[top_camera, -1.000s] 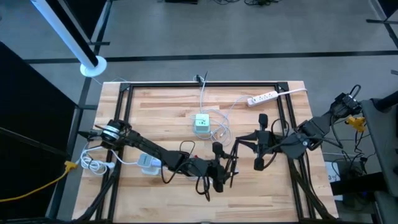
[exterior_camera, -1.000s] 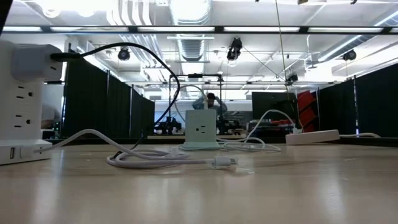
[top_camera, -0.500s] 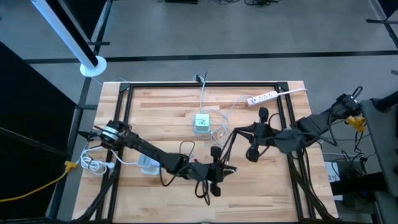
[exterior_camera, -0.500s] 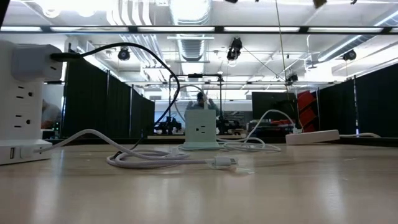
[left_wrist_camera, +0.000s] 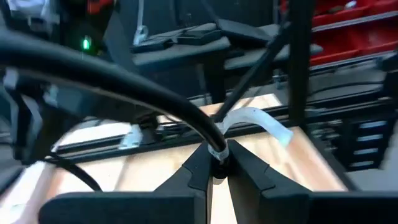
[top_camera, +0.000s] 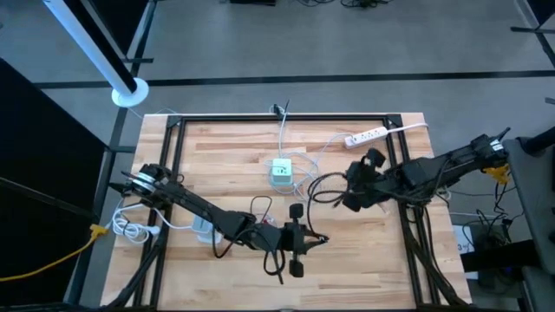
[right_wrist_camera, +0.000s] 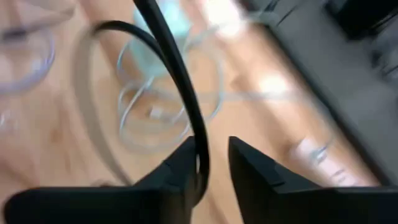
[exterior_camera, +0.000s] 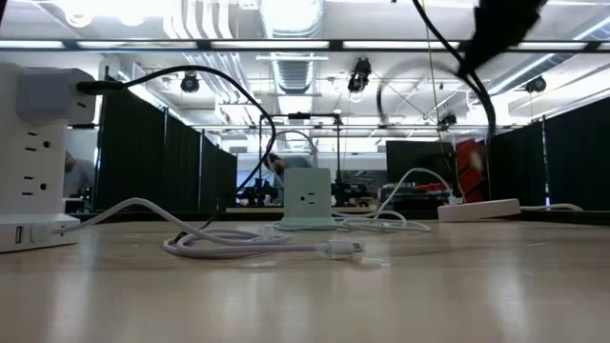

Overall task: Insert USB
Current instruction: Insert the black charger cable into the top right white outlet

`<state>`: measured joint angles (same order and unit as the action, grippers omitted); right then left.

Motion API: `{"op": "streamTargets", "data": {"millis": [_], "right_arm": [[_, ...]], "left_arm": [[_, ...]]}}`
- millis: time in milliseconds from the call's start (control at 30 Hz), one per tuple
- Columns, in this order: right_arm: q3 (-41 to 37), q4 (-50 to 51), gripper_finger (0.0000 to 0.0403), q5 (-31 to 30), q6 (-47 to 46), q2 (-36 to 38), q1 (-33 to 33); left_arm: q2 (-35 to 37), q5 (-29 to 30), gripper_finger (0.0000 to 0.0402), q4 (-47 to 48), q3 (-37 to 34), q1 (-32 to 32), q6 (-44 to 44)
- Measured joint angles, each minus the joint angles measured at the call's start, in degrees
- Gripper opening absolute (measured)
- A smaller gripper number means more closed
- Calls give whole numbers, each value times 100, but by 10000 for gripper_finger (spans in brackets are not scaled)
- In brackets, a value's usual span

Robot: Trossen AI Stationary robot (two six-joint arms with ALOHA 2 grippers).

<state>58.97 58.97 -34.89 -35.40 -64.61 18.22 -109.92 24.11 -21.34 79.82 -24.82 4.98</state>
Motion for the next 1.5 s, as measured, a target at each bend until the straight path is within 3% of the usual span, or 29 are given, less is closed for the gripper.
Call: {"op": "streamTargets", "data": {"millis": [133,233,533,633,900,1500], "right_arm": [[-587,-102,141,944,-111,-15,72],[-894,-514,173,1439,-181,-8,340],[-1054,-2468,203,1235,716,7,1210],[-1054,-2915,201,1217,1200,7,1408],[-1056,-3133,201,1218,1947,3,1616],[-1518,-3096,191,1219,1811,-1,1617]], "left_arm": [[257,-67,22,6,-371,-5,-454],[515,62,22,-499,-886,14,-1121],[745,76,22,-3852,-2997,614,-4451],[740,40,22,-4519,-3426,660,-5079],[859,-564,22,-4953,-3552,652,-5323],[1085,-658,22,-4937,-3469,638,-4611]]}}
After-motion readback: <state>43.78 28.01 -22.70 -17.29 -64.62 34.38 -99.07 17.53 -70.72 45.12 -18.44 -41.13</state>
